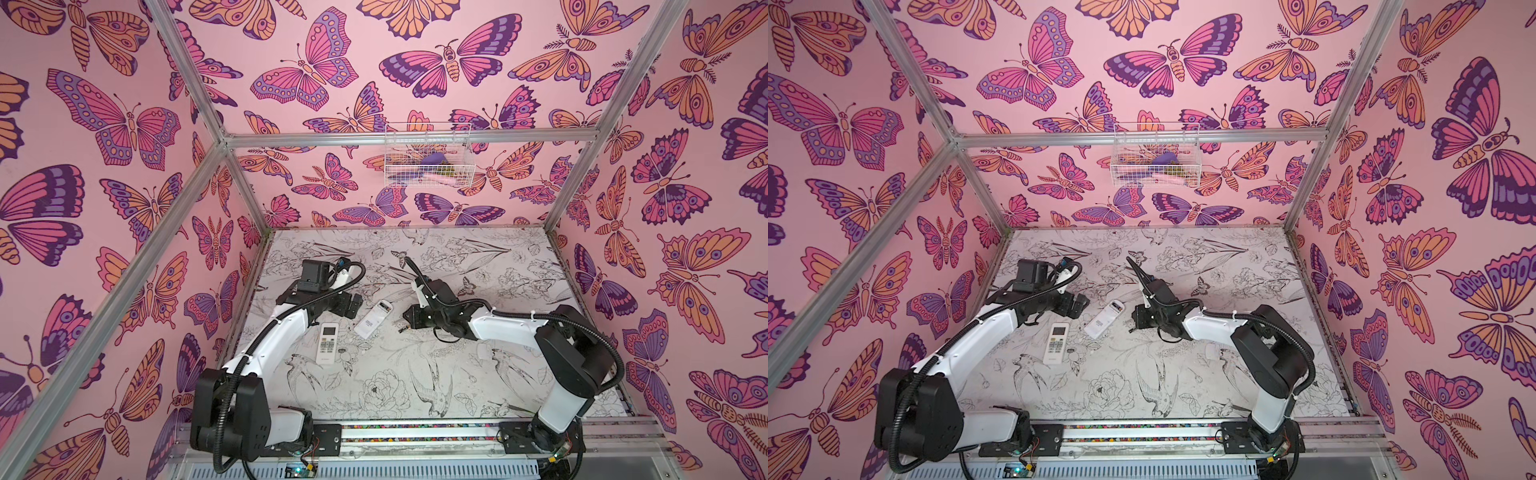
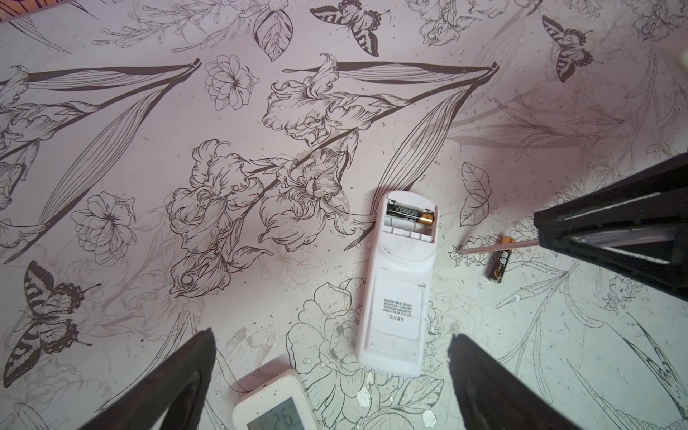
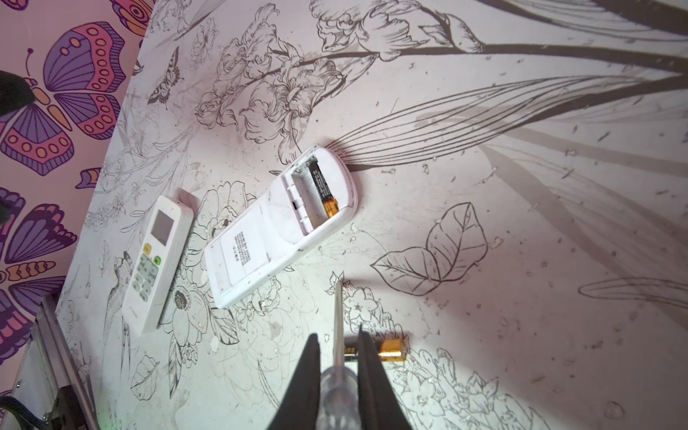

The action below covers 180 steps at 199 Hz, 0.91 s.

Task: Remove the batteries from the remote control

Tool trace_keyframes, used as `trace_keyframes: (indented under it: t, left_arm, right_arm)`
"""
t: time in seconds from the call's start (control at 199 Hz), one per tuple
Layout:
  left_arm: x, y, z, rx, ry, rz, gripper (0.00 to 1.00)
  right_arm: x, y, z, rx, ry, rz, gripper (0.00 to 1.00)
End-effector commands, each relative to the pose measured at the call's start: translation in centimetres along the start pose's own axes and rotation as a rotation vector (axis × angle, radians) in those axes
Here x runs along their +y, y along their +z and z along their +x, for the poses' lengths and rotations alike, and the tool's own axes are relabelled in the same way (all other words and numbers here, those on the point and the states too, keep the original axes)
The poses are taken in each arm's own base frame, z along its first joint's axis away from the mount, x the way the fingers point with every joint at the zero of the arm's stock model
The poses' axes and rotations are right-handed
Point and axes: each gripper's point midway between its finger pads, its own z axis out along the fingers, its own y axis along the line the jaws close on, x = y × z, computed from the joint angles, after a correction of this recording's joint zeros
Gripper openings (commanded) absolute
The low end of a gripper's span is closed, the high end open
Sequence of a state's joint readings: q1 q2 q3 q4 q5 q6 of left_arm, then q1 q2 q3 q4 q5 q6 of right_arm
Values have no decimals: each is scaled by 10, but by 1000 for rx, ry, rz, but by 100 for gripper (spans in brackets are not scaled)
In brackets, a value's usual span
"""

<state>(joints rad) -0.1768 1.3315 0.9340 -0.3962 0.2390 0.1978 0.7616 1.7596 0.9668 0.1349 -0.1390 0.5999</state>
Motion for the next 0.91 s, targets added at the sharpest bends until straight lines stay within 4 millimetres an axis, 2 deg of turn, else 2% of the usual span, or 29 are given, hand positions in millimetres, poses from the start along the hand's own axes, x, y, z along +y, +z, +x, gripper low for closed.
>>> trace_keyframes:
  t: [0.0, 0.146, 0.342, 0.458, 0.629, 0.81, 0.831, 0.901]
  left_arm:
    - [2, -8, -1, -15, 9, -9, 100]
    - [3, -12, -3, -24, -1, -10, 100]
    - [2, -13, -1, -29, -13, 6, 100]
    - [8, -16, -3, -28, -24, -17, 100]
    - [8, -15, -2, -32, -25, -7, 99]
    - [11, -15, -2, -31, -25, -25, 100]
    - [10, -25, -8, -65, -17, -29, 99]
    - [10, -25, -9, -67, -21, -25, 100]
  right_arm:
    - [3, 8, -12, -31, 13, 0, 0]
    - [-1, 17, -14, -15, 4, 24, 0]
    - [-7, 24, -27, -37, 19, 20, 0]
    - [-9, 25, -35, -34, 15, 25, 0]
    - [7, 39, -32, 25, 0, -54, 0]
    - [13, 45, -35, 39, -18, -82, 0]
    - [14, 47, -35, 42, -22, -84, 0]
    - [16, 52, -36, 61, -32, -88, 0]
